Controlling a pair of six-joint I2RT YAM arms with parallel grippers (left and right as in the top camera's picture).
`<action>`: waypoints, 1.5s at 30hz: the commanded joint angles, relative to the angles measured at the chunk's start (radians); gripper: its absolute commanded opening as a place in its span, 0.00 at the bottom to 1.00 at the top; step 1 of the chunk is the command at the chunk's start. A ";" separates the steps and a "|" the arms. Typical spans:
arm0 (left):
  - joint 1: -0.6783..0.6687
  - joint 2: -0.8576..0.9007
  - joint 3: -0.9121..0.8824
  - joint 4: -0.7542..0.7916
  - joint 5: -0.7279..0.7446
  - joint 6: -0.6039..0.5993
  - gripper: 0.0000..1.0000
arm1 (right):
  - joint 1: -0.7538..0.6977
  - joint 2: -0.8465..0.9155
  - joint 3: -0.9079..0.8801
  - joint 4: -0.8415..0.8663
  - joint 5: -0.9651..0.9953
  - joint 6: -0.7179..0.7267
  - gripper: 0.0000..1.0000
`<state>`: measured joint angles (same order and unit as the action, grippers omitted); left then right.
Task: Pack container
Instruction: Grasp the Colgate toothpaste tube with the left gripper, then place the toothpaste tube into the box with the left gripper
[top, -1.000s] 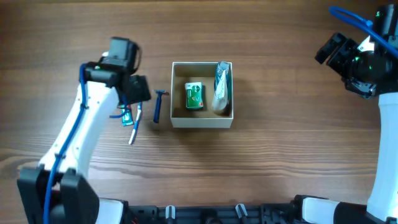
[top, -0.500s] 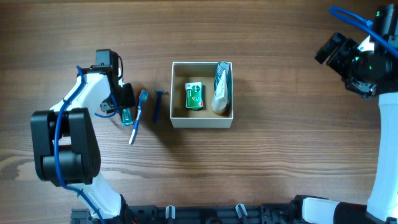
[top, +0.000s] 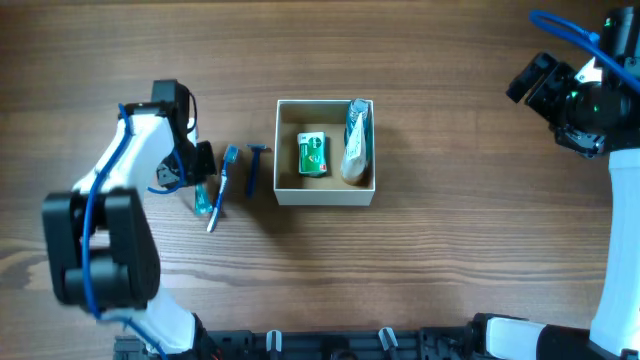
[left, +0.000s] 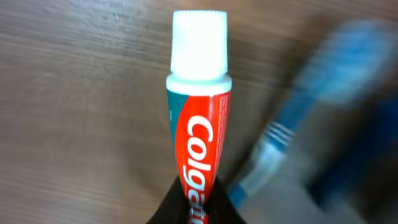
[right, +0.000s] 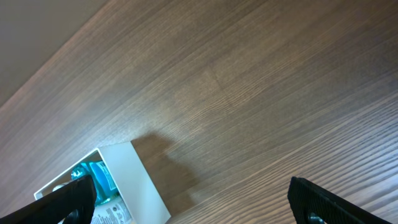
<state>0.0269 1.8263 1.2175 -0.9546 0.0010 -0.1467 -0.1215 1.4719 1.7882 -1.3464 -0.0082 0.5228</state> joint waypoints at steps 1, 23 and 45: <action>-0.081 -0.227 0.105 -0.039 0.155 -0.020 0.06 | -0.004 0.008 -0.004 0.000 -0.009 0.001 1.00; -0.506 0.035 0.089 0.256 0.045 -0.262 0.22 | -0.004 0.008 -0.004 0.000 -0.008 0.001 1.00; -0.371 -0.372 0.209 -0.151 -0.219 -0.280 0.62 | -0.004 0.008 -0.004 0.000 -0.008 0.001 1.00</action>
<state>-0.4129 1.3930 1.4689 -1.0573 -0.1371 -0.4252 -0.1215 1.4719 1.7882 -1.3464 -0.0082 0.5228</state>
